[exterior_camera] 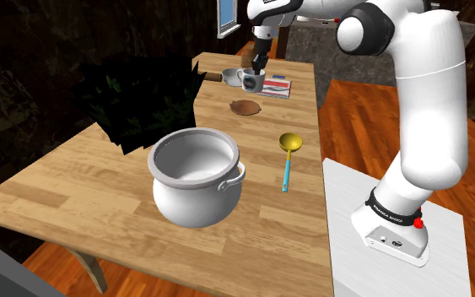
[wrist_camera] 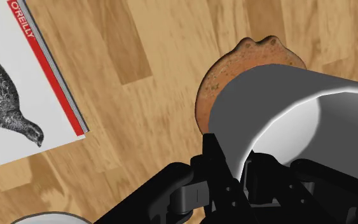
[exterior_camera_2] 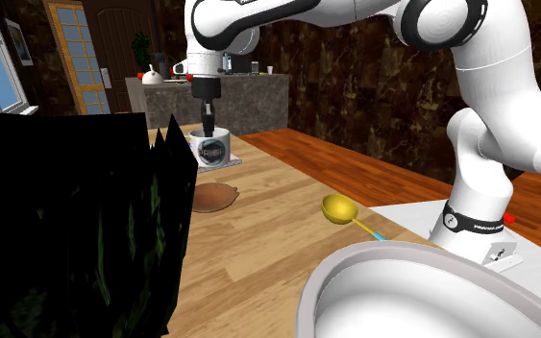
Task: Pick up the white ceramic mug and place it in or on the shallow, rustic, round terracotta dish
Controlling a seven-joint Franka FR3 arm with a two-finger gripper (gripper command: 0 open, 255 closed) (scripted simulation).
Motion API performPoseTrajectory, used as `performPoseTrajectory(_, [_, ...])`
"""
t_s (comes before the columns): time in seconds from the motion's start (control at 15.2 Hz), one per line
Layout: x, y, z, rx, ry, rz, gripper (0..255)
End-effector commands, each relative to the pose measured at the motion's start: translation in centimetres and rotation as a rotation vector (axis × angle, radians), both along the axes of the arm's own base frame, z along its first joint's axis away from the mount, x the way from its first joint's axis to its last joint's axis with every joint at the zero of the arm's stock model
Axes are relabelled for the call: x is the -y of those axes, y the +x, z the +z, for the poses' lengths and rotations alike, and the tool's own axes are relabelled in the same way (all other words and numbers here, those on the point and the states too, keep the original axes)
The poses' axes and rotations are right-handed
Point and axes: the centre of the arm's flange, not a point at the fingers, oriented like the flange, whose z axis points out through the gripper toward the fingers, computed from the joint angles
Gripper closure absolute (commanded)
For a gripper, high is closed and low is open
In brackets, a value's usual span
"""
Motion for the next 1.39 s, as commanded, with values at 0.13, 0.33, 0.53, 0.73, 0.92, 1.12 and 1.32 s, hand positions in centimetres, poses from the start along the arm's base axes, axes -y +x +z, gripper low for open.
performPoseTrajectory(0.13, [-3.4, 3.1, -0.3, 0.0, 0.0, -0.001, 255])
performPoseTrajectory(0.33, [-3.4, 3.1, -1.9, 0.0, 0.0, -0.001, 255])
performPoseTrajectory(0.53, [-3.4, 3.1, -3.5, 0.0, 0.0, -0.001, 255])
performPoseTrajectory(0.73, [-3.4, 3.1, -5.1, 0.0, 0.0, -0.001, 255])
performPoseTrajectory(0.92, [-3.4, 3.1, -6.6, 0.0, 0.0, -0.001, 255])
performPoseTrajectory(1.12, [-3.4, 3.1, -8.0, 0.0, 0.0, -0.001, 255])
performPoseTrajectory(1.32, [-3.4, 3.1, -8.0, 0.0, 0.0, -0.001, 255])
